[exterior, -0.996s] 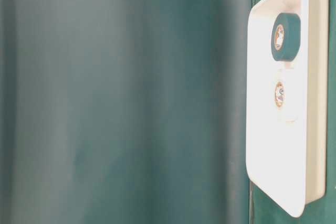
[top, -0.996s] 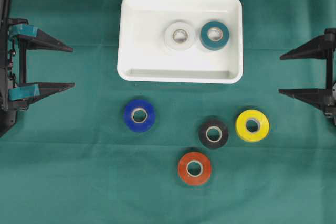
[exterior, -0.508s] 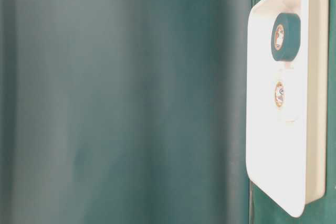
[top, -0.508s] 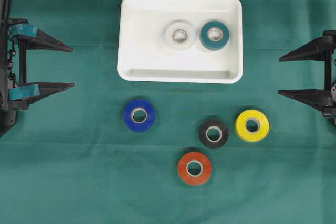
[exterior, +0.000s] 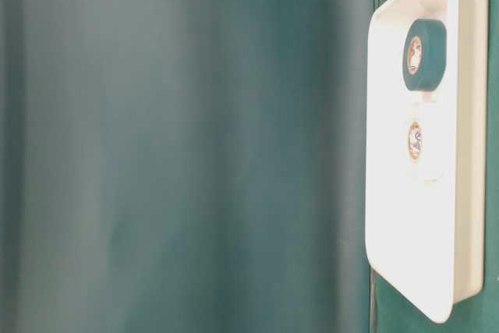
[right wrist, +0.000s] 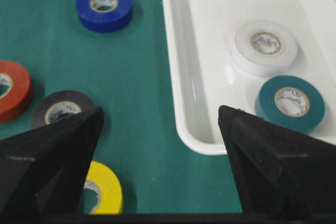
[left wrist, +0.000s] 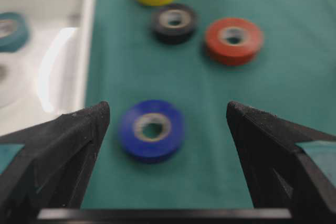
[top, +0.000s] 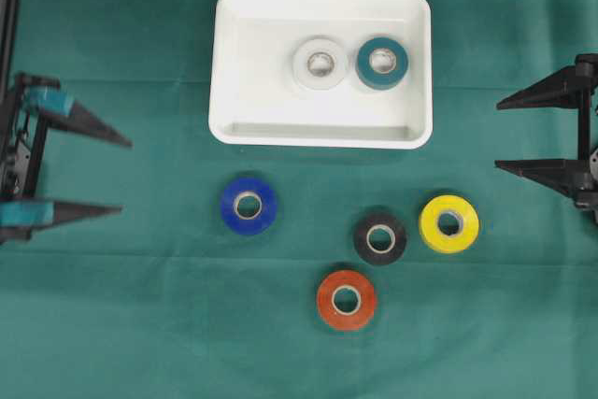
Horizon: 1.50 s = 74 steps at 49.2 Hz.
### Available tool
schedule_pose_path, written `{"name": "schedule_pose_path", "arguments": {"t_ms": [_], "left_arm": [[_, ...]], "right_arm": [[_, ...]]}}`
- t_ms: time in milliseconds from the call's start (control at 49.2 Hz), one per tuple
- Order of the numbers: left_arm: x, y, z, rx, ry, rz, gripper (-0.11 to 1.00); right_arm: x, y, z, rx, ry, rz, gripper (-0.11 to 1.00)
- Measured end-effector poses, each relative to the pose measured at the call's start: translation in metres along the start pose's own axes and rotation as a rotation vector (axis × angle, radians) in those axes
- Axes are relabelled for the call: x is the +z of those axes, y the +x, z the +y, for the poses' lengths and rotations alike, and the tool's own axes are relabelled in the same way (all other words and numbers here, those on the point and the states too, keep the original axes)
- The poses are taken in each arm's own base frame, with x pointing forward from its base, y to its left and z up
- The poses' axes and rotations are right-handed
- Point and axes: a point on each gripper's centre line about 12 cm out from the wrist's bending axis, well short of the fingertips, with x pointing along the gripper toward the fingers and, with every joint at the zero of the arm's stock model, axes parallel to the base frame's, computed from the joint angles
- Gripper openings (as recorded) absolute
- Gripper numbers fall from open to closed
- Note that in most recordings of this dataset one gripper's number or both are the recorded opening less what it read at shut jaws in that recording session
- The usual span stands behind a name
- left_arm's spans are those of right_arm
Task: Pick up the tape from a random location and place it into the white case.
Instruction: 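Open the left gripper and move it toward the orange-red roll, then position the left gripper over the orange-red roll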
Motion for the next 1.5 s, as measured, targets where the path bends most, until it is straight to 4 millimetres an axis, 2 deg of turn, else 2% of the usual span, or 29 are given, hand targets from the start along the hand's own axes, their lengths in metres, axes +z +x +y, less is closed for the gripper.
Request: {"name": "schedule_pose_path", "arguments": {"t_ms": [244, 549, 773, 1139, 1301, 1505], "left_arm": [[0.000, -0.002, -0.026, -0.127, 0.028, -0.004, 0.98], [0.002, 0.000, -0.028, -0.136, 0.031, -0.017, 0.98], [0.003, 0.009, -0.030, -0.136, 0.029, -0.044, 0.98], [0.011, 0.044, -0.034, -0.133, 0.026, -0.070, 0.98], [0.023, 0.066, -0.035, -0.125, 0.027, -0.061, 0.98], [0.039, 0.102, -0.039, -0.124, 0.031, -0.038, 0.98]], "right_arm": [[0.000, 0.000, 0.000, 0.000, 0.002, 0.001, 0.86], [0.000, 0.000, 0.000, 0.000, 0.000, -0.002, 0.86], [0.000, 0.000, 0.000, 0.001, -0.001, 0.000, 0.86], [0.001, 0.000, 0.000, 0.002, -0.006, -0.004, 0.86], [0.001, 0.000, 0.000, 0.003, -0.011, -0.009, 0.86], [0.002, 0.000, 0.000, 0.004, -0.018, -0.013, 0.86]]}}
